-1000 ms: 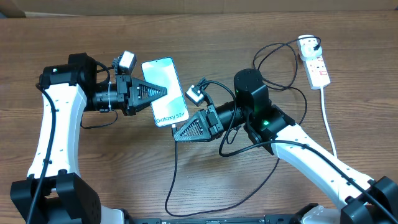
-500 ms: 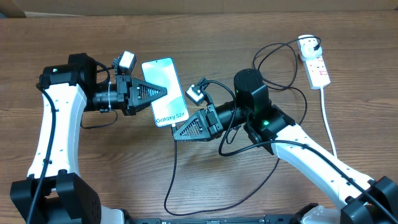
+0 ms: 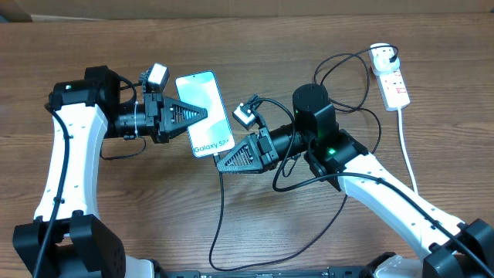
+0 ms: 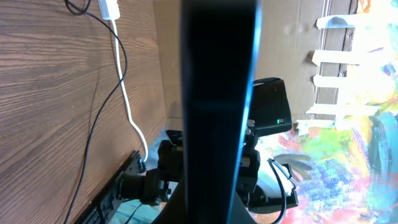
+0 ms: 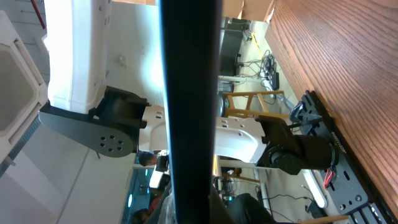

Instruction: Plug charger to phone and switch on socket

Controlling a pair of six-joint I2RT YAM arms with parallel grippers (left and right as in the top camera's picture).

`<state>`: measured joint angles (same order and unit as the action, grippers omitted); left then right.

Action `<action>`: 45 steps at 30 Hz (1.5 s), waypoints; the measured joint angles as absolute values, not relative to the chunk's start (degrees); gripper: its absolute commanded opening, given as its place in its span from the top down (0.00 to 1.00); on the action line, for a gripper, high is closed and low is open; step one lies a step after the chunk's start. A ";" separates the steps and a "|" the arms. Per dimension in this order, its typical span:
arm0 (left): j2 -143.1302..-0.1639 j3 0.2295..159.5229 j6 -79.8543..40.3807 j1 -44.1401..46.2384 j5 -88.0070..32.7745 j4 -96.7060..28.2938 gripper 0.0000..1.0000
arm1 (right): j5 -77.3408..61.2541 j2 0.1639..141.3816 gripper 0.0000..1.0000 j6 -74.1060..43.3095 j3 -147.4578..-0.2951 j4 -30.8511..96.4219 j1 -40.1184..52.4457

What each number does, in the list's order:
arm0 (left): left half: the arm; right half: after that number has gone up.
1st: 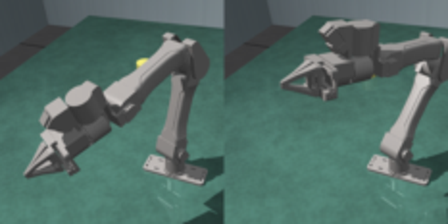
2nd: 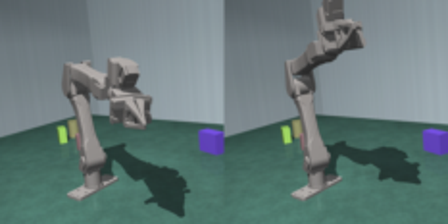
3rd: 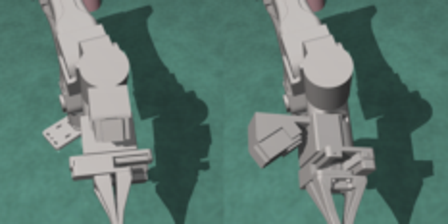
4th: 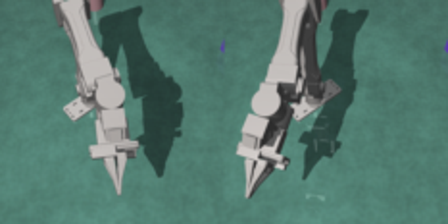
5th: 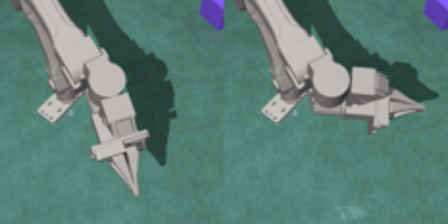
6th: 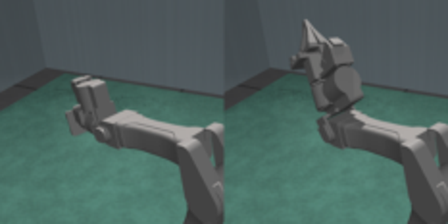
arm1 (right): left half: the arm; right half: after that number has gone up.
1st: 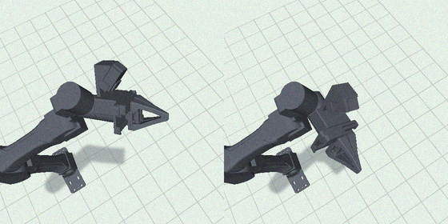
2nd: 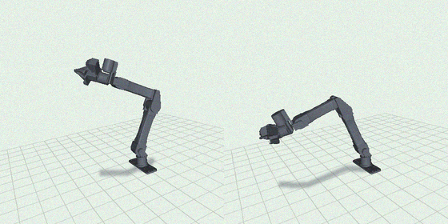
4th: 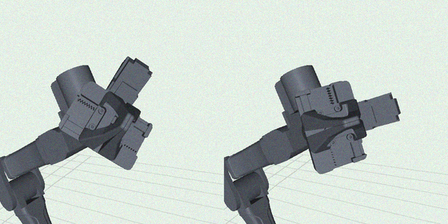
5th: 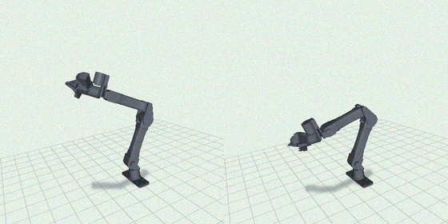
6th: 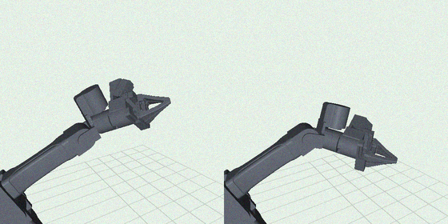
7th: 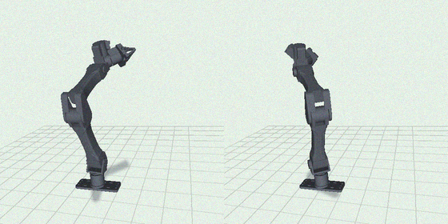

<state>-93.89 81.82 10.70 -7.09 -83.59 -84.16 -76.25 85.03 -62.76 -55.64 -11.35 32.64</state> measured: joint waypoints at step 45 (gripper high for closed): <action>-93.89 81.82 14.46 -6.46 -83.35 -89.21 0.96 | -77.08 85.03 0.96 -64.36 -55.64 -12.71 30.72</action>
